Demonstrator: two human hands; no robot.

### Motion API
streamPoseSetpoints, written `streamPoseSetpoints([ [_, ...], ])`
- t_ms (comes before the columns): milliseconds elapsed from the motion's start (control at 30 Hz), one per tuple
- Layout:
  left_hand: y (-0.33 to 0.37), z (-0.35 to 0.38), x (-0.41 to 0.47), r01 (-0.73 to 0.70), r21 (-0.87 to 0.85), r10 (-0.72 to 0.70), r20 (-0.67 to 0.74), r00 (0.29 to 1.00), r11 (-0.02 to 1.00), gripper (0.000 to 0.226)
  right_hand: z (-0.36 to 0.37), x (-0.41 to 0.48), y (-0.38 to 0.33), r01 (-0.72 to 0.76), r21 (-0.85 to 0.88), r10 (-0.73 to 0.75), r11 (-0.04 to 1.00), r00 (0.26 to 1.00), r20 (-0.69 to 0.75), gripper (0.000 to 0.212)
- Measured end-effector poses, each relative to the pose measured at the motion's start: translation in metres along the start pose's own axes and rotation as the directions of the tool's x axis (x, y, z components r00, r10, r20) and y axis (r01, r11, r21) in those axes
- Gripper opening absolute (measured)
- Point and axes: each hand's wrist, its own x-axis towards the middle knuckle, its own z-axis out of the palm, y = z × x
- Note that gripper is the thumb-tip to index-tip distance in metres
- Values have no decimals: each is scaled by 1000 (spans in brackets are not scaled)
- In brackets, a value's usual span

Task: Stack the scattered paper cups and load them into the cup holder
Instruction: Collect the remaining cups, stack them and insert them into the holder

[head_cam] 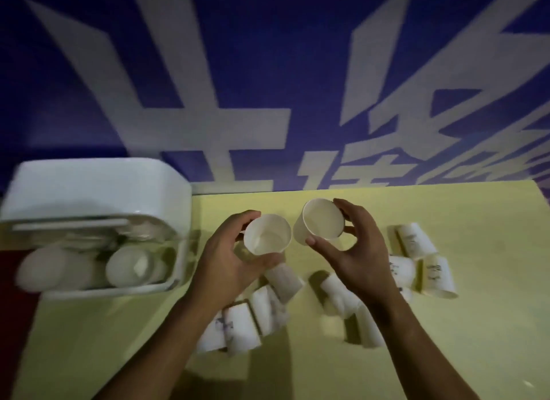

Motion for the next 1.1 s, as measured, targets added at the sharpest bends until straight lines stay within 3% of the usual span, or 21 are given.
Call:
streamPoseSetpoints([
  [267,-76,-143,-42,-20,70,30,-136,990,997,68,152,-23,-98,48,87,-59,995,991,122,69],
  [467,-96,-192,-60,-110,122,140,-278,950,986,66,197,-38,-127,61,114,-82,992,979,188,67],
  [567,-106,-203,-67,-86,112,117,-302,946,990,67,205,-44,-134,57,126,-82,990,974,211,67],
  [700,-114,-207,-64,-76,107,102,-268,958,991,65,209,-45,-138,86,115,-107,990,975,197,66],
  [1100,-157,-193,-59,163,169,-151,-84,985,972,78,214,-60,-143,127,86,-138,988,980,140,66],
])
